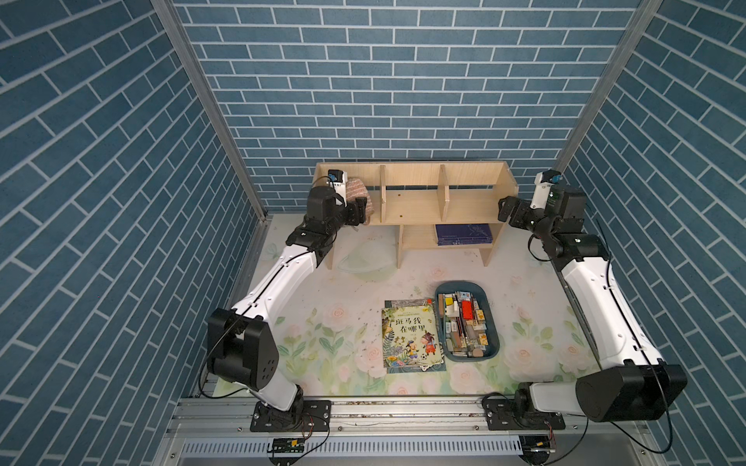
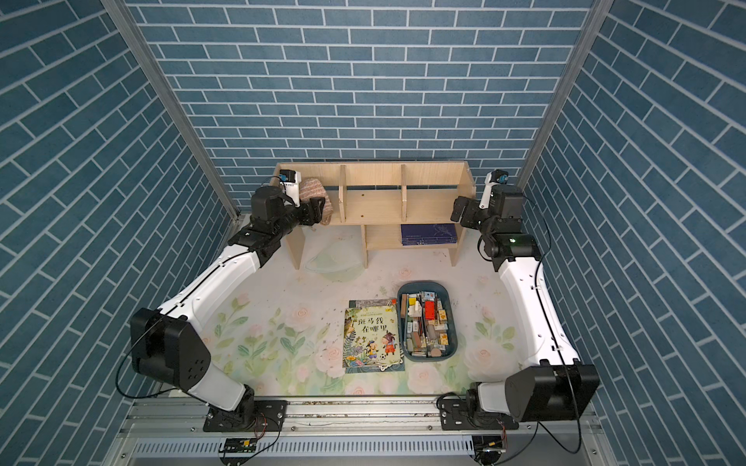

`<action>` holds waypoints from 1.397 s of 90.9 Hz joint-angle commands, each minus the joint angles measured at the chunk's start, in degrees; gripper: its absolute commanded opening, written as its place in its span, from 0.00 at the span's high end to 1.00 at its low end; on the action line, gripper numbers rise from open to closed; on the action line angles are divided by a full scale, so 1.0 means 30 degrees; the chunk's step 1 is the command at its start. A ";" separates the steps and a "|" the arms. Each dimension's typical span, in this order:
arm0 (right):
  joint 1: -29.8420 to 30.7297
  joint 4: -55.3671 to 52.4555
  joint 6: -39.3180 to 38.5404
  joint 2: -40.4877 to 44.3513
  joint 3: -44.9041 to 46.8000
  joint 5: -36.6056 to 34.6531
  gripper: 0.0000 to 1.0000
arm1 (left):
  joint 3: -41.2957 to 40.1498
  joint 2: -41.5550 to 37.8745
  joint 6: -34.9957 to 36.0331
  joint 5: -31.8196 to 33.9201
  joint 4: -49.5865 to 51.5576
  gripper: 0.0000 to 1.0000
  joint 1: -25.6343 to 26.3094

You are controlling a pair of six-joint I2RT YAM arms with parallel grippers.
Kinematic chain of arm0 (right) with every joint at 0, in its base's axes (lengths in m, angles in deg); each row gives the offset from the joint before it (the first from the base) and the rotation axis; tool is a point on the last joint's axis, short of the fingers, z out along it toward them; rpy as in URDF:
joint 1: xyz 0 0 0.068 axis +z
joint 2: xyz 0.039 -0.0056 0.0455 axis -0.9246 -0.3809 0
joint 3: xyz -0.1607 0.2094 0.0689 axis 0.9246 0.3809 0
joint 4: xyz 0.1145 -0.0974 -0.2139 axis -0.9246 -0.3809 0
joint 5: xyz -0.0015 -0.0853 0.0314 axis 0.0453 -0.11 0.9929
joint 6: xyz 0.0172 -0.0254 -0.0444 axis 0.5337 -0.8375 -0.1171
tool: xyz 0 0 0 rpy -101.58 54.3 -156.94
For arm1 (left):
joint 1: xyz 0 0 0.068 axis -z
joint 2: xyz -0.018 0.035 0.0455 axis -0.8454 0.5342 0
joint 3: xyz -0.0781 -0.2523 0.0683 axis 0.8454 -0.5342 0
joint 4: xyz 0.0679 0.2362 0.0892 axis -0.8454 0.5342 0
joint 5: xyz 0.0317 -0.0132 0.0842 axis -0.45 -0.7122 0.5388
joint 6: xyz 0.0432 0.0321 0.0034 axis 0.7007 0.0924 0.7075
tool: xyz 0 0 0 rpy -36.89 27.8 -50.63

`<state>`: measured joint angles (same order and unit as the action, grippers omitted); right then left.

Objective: Wipe the bookshelf clean with a cloth
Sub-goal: Wipe the dust from the shelf.

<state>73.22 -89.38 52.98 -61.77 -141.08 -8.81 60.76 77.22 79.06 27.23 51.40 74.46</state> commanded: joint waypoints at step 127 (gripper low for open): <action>-0.0373 0.6229 -0.3325 -0.3487 0.1963 0.0288 0.07 | 0.0752 0.0396 -0.1609 -0.0066 -0.0429 0.63 -0.0018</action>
<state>72.36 -76.07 45.94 -70.49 -136.16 -9.03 61.02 76.83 74.56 28.24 53.25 74.25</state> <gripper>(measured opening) 0.939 0.397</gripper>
